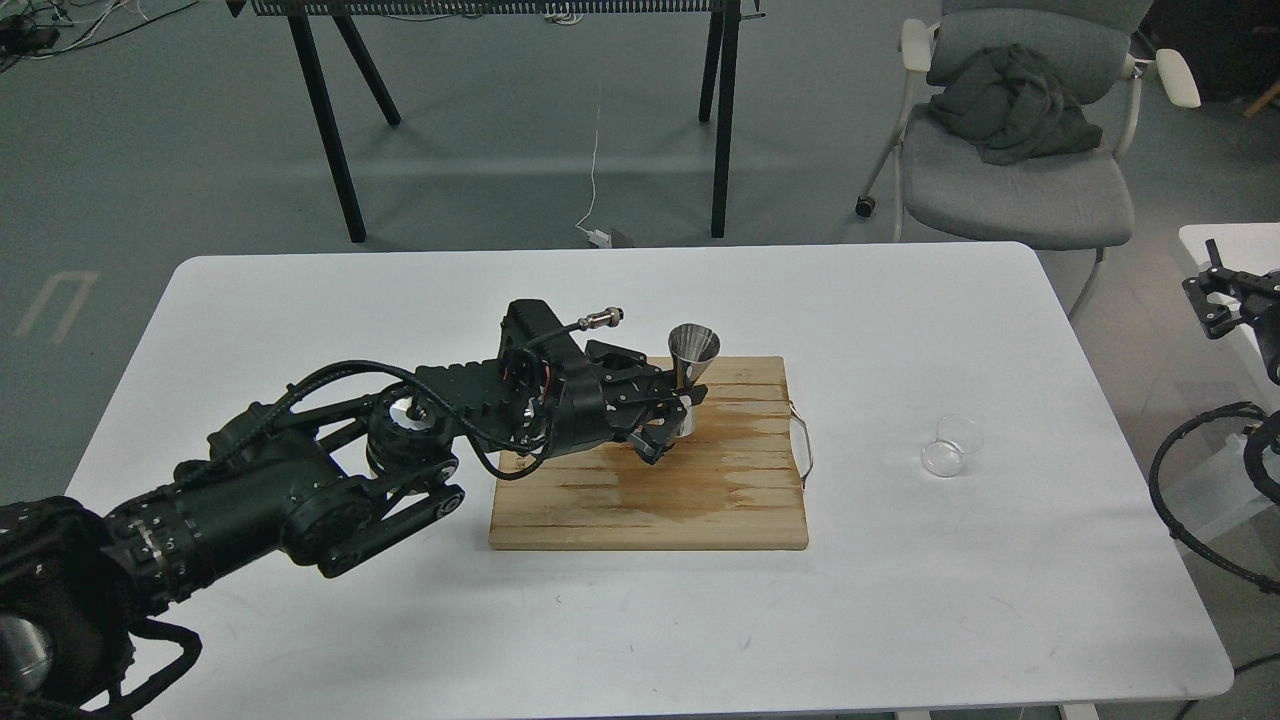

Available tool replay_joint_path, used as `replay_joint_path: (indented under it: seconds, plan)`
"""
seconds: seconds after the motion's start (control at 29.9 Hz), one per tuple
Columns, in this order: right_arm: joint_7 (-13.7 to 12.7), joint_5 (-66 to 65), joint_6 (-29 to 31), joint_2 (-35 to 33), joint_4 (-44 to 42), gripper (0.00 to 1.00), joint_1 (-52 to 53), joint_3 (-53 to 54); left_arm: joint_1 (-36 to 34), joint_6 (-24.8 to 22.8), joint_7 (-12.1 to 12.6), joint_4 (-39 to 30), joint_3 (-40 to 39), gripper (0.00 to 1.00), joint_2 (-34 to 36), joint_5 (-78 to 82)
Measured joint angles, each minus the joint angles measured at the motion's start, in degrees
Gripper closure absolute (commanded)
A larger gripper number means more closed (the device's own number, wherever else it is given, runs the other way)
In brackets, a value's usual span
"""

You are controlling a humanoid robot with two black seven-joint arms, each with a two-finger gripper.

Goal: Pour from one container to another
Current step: 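Carry the jigger with the left gripper over the cutting board center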

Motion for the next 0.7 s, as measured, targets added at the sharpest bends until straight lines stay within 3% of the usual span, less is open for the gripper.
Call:
replay_joint_path:
  seconds: [0.7]
  plan:
    - [0.08, 0.02, 0.00, -0.08, 0.01, 0.00, -0.33, 0.00, 2.55, 2.85, 0.09, 9.85, 0.11, 0.87, -2.87, 0.00]
